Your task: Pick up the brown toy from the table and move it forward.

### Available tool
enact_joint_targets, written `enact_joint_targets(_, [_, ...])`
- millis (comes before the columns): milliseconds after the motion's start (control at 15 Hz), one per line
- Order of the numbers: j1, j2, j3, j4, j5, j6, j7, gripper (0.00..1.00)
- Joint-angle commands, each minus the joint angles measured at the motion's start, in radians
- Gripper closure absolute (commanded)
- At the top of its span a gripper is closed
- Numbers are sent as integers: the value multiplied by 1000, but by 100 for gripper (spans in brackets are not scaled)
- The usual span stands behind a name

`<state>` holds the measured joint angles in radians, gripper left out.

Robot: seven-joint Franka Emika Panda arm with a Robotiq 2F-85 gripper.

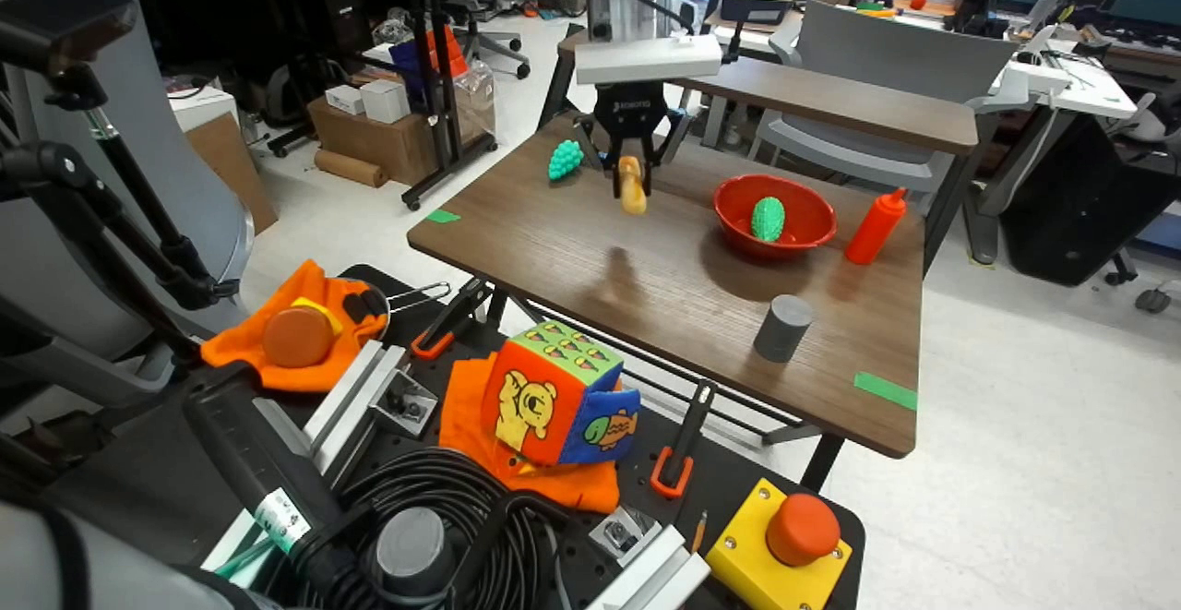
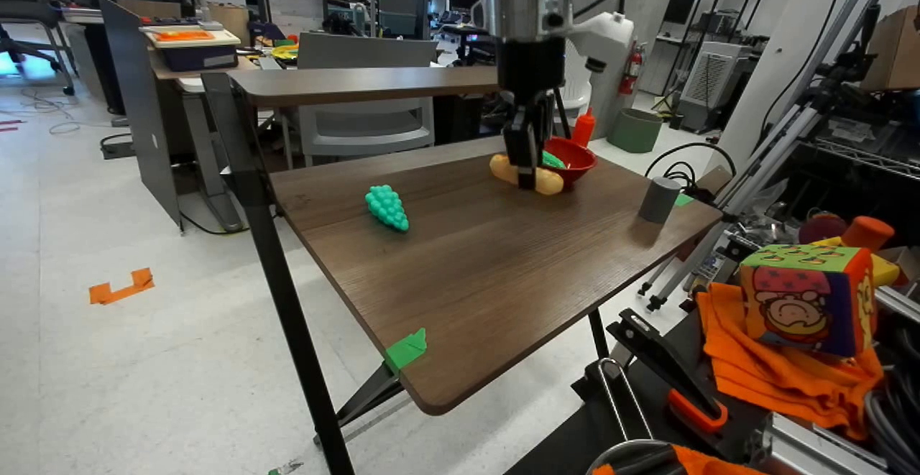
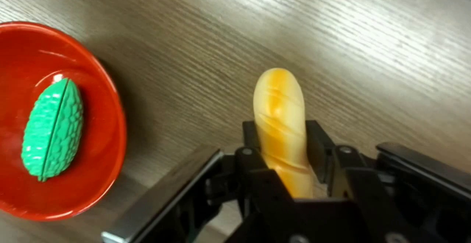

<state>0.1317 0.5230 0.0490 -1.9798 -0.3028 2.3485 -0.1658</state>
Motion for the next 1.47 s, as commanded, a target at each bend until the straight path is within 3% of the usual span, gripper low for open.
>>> enact_joint_targets(0, [17, 108, -8, 222, 55, -122, 98, 89])
enact_joint_targets(800, [65, 534, -41, 847, 90, -380, 289, 89])
enact_joint_targets(1133, [67, 650, -40, 1013, 103, -468, 288, 89])
enact_joint_targets(1200, [68, 645, -38, 1025, 105, -491, 283, 39])
enact_joint_targets(1267, [73, 644, -39, 1031, 98, -495, 272, 38])
enact_joint_targets(1400, [68, 569, -17, 945, 78, -468, 286, 25])
